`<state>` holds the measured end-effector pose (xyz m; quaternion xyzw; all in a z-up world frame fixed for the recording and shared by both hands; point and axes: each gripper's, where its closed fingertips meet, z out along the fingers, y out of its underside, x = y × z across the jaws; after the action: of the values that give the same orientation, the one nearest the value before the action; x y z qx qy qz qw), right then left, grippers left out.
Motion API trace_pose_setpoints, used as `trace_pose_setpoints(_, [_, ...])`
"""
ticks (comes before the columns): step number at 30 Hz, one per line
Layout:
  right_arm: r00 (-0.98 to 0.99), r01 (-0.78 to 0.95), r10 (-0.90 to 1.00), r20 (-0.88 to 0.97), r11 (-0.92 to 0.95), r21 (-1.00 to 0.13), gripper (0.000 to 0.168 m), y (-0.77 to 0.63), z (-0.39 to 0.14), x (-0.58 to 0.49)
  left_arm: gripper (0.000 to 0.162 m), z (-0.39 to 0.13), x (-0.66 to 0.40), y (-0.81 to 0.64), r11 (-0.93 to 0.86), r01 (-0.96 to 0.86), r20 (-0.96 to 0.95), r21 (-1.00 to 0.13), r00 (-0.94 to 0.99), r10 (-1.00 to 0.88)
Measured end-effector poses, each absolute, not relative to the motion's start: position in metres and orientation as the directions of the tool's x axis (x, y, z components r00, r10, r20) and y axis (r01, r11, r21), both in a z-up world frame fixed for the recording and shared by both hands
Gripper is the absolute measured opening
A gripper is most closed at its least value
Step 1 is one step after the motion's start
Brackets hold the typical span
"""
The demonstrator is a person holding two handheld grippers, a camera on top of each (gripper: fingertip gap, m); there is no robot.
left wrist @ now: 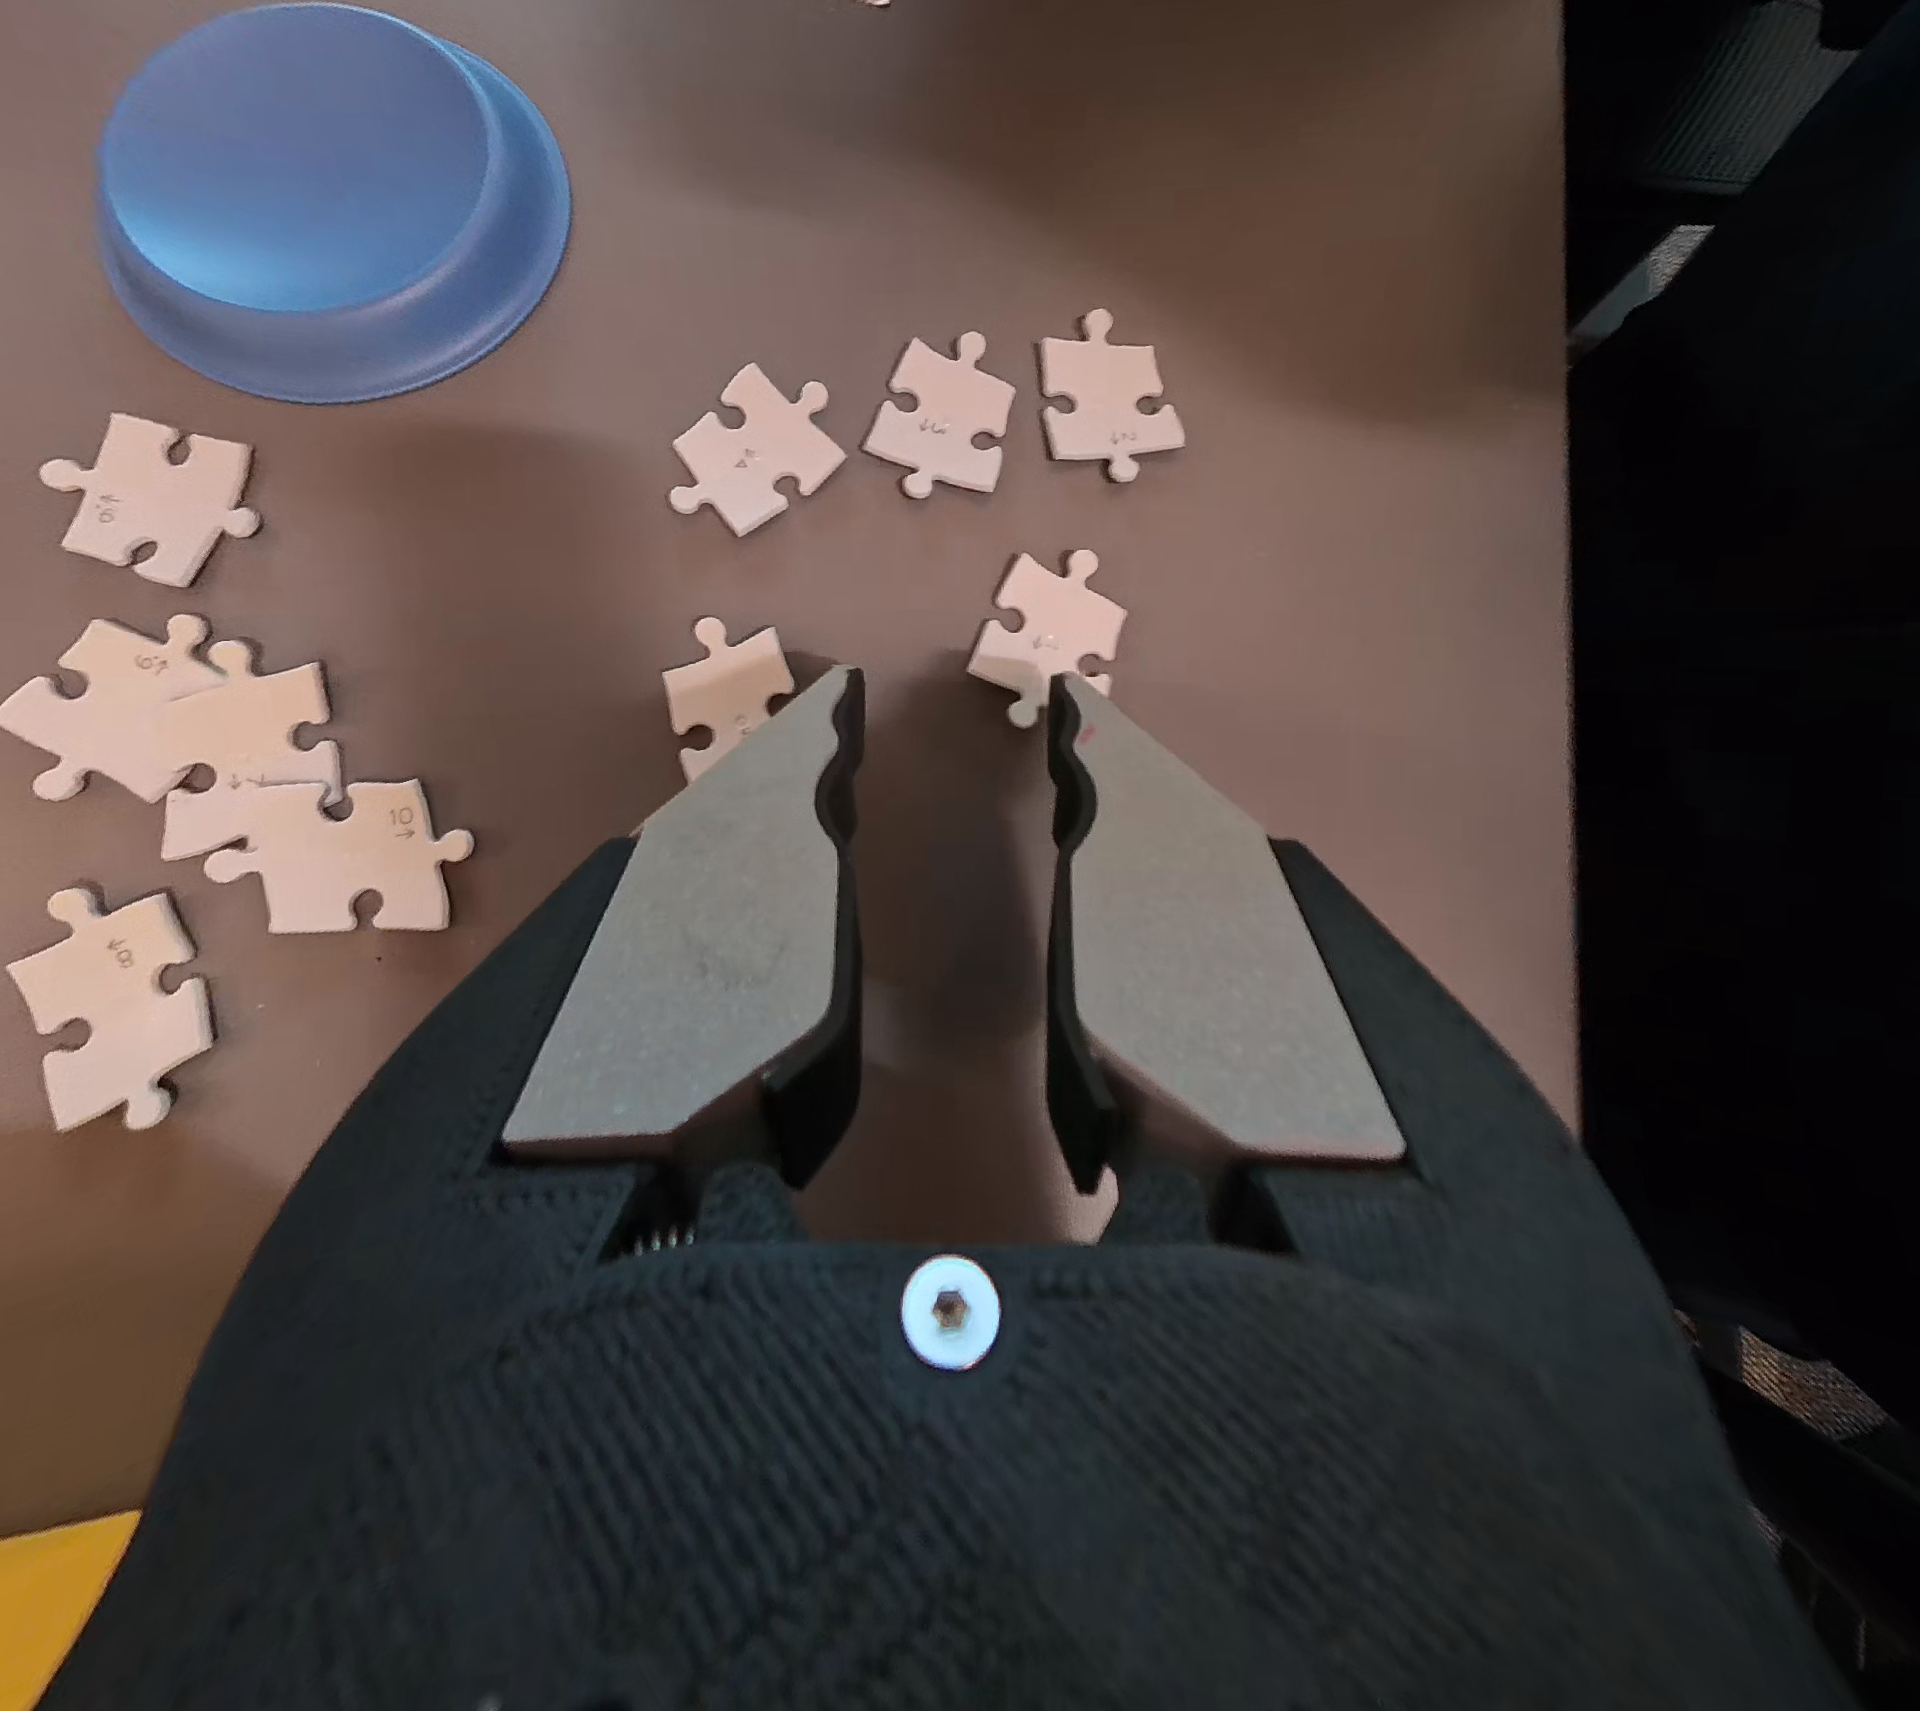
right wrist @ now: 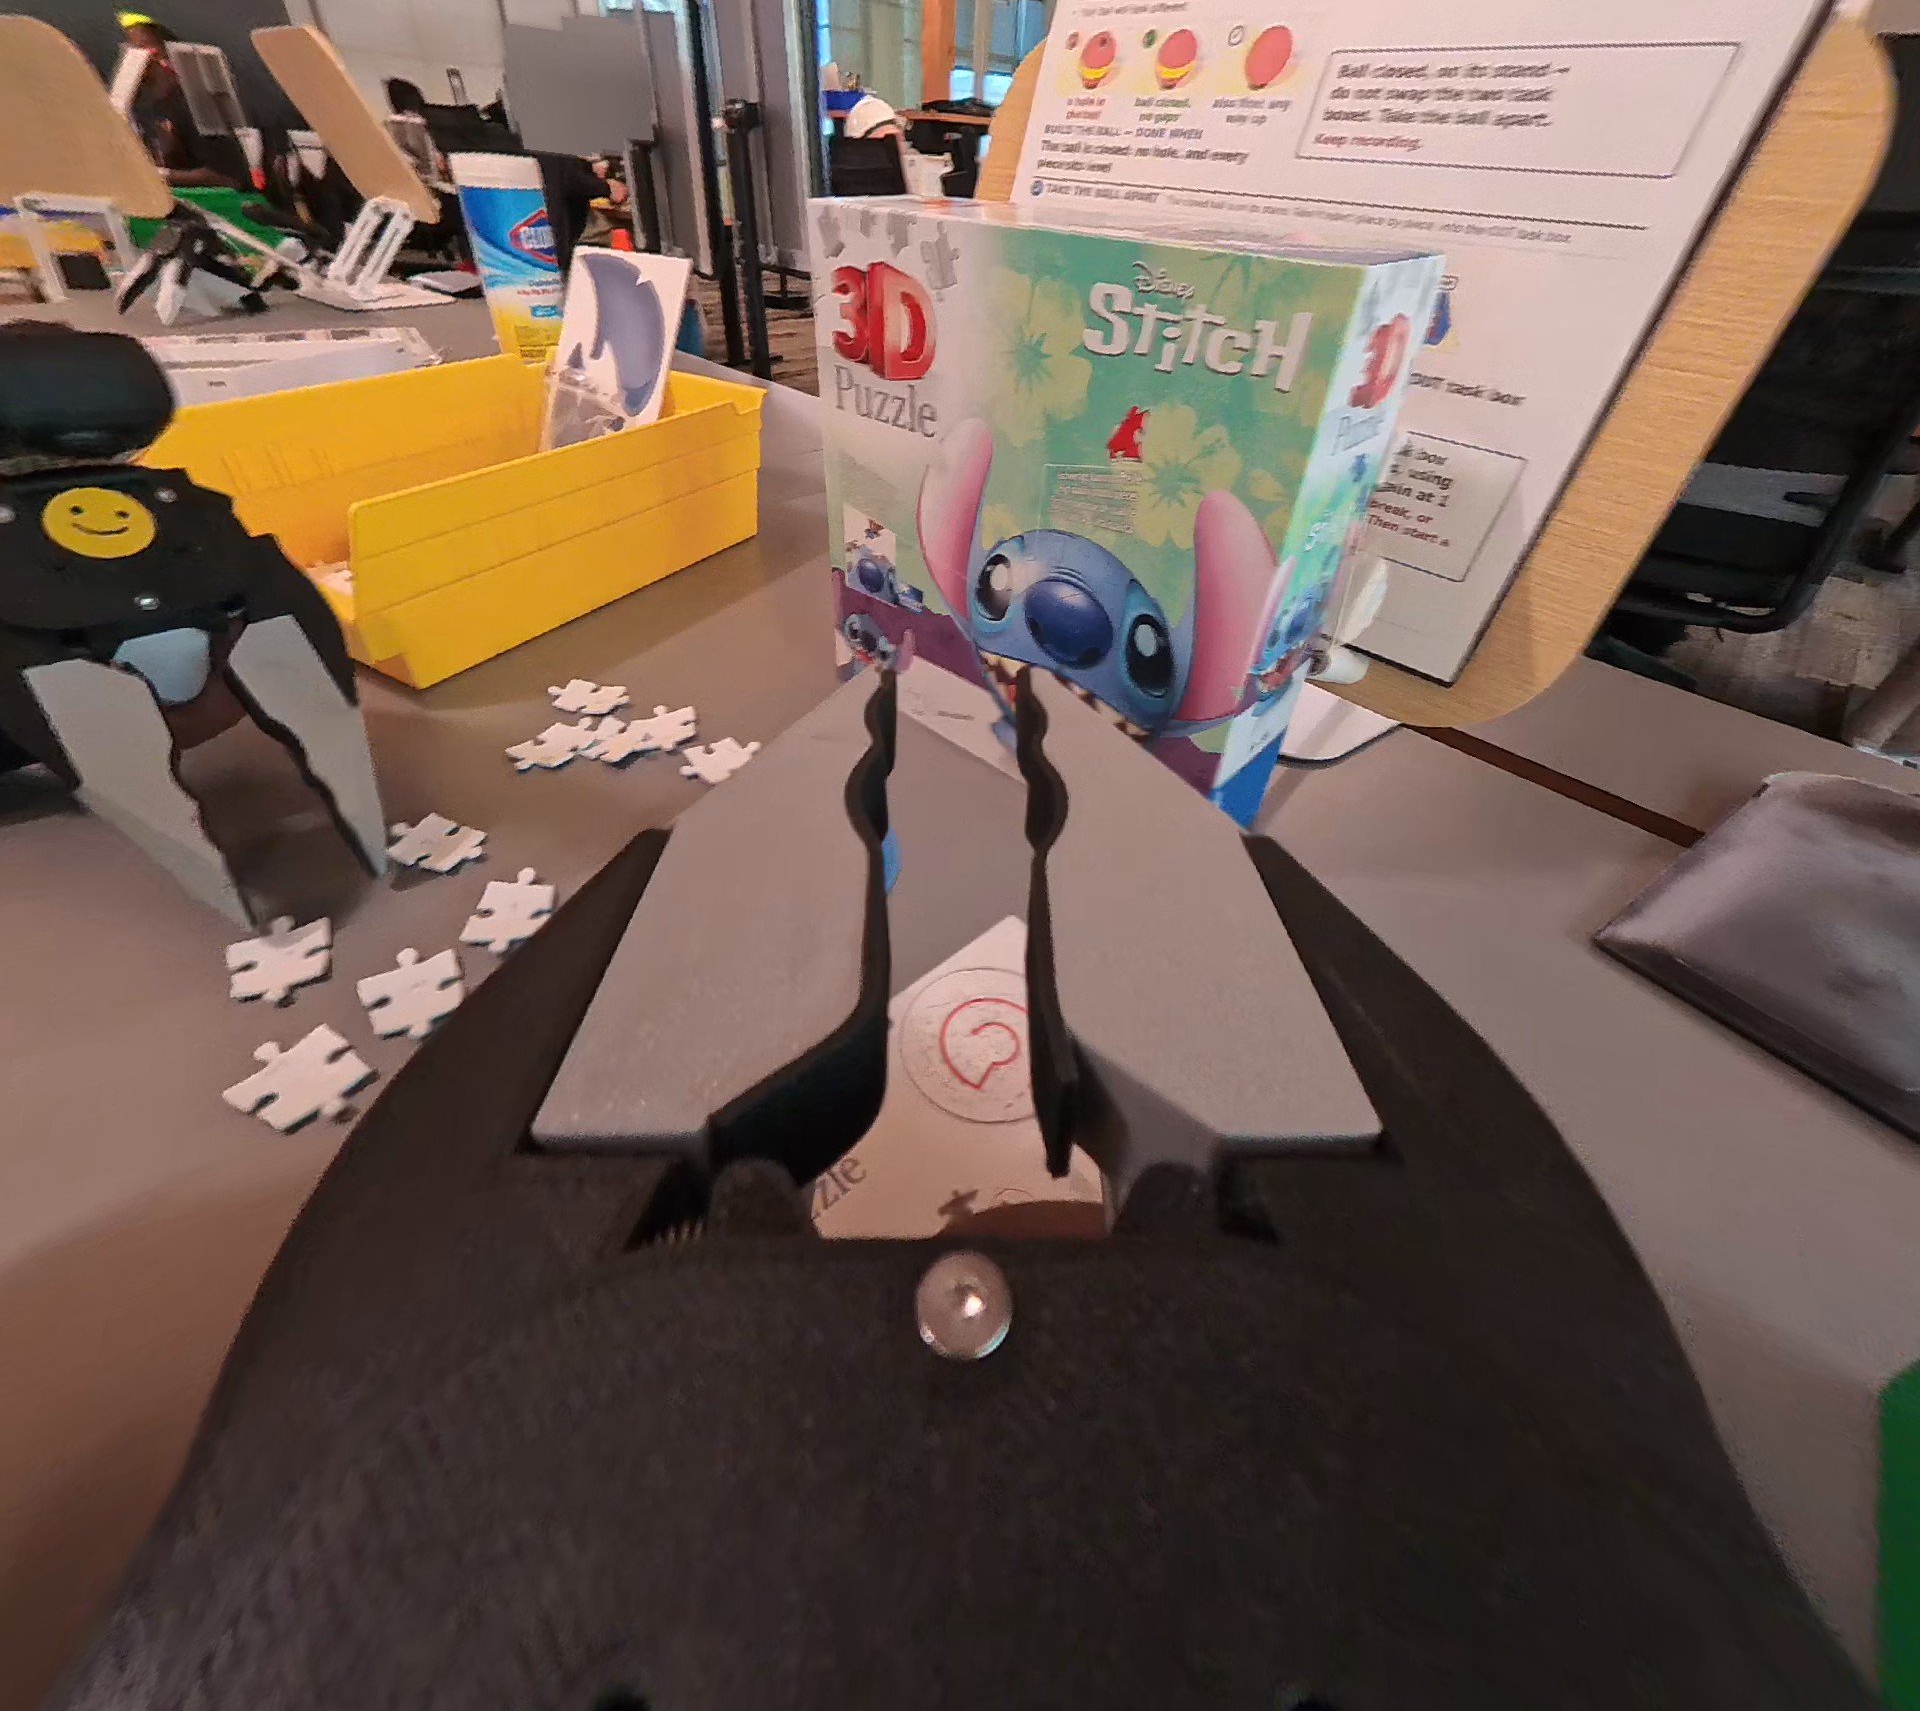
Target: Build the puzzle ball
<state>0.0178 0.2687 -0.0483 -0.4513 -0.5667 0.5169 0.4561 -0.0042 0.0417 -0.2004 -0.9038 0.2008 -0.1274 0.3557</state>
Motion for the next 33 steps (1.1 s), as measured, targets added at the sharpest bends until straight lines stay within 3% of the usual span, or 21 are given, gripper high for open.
trace_pose_setpoints(5, [-0.414,0.094,0.905,0.099,0.151,-0.984,0.022,0.216,-0.068,0.017,0.033,-0.199,0.010,0.037,-0.644,-0.305,0.104,-0.701,0.850,-0.516])
trace_pose_setpoints(13, [-0.756,0.218,0.645,0.110,0.407,-0.887,0.029,0.120,-0.143,0.034,0.032,-0.206,0.017,0.035,-0.649,-0.352,0.086,-0.675,0.836,-0.543])
trace_pose_setpoints(33, [-0.852,0.259,0.516,0.093,0.569,-0.780,0.028,0.087,-0.193,0.049,0.032,-0.207,0.006,0.041,-0.653,-0.343,0.047,-0.676,0.863,-0.502])
